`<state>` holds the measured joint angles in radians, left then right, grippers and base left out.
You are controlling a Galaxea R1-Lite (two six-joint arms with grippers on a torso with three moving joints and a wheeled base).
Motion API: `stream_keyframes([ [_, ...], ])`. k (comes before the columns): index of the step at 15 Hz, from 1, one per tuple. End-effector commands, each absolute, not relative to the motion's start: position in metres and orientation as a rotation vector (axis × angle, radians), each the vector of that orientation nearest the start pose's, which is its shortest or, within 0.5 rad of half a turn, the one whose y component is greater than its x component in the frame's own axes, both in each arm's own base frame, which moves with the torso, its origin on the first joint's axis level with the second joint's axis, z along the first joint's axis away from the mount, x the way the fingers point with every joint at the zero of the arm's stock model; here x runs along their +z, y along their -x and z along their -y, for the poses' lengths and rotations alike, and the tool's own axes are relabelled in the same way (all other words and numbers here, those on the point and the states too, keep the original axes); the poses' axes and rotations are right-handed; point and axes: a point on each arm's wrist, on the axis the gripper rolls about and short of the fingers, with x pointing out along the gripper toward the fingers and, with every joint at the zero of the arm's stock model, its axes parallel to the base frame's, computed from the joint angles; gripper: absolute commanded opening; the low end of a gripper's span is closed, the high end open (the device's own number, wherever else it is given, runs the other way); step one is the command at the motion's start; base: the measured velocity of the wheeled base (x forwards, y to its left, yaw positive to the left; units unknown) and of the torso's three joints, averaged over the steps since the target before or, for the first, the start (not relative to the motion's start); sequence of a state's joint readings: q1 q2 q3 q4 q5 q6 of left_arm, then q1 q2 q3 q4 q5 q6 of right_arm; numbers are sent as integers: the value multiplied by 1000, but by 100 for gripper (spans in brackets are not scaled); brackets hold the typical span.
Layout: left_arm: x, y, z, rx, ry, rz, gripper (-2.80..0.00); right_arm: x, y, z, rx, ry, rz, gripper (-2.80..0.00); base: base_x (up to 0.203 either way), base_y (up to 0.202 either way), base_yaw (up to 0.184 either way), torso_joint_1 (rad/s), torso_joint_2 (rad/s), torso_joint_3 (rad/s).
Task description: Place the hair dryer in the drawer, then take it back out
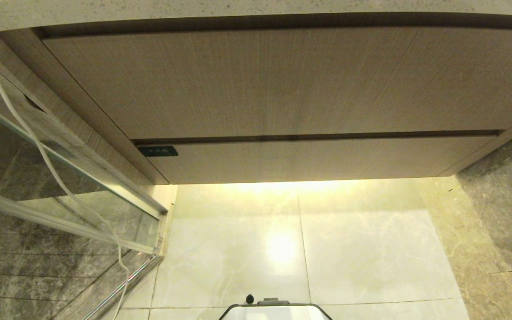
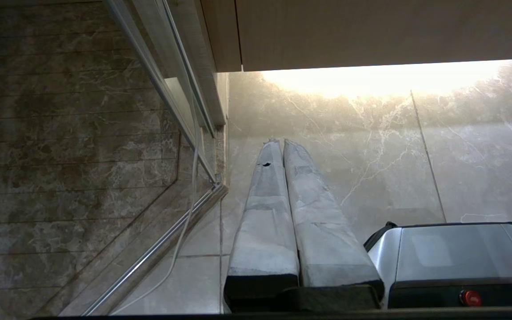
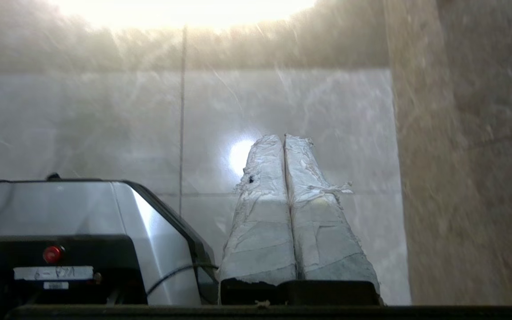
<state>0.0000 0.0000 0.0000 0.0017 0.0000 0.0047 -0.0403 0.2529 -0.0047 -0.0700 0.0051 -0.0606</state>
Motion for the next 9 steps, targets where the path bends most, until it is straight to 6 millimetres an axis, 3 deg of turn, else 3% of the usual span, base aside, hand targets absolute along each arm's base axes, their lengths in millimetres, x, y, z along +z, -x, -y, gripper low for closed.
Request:
stream_keyframes([
  [1, 75, 23, 0, 0, -5, -3, -280, 83, 14, 0, -2, 56, -41, -280, 0, 0, 0, 0, 0, 0],
  [9, 75, 23, 0, 0, -5, -3, -280, 76, 23, 0, -6, -29, 11, -280, 0, 0, 0, 0, 0, 0],
])
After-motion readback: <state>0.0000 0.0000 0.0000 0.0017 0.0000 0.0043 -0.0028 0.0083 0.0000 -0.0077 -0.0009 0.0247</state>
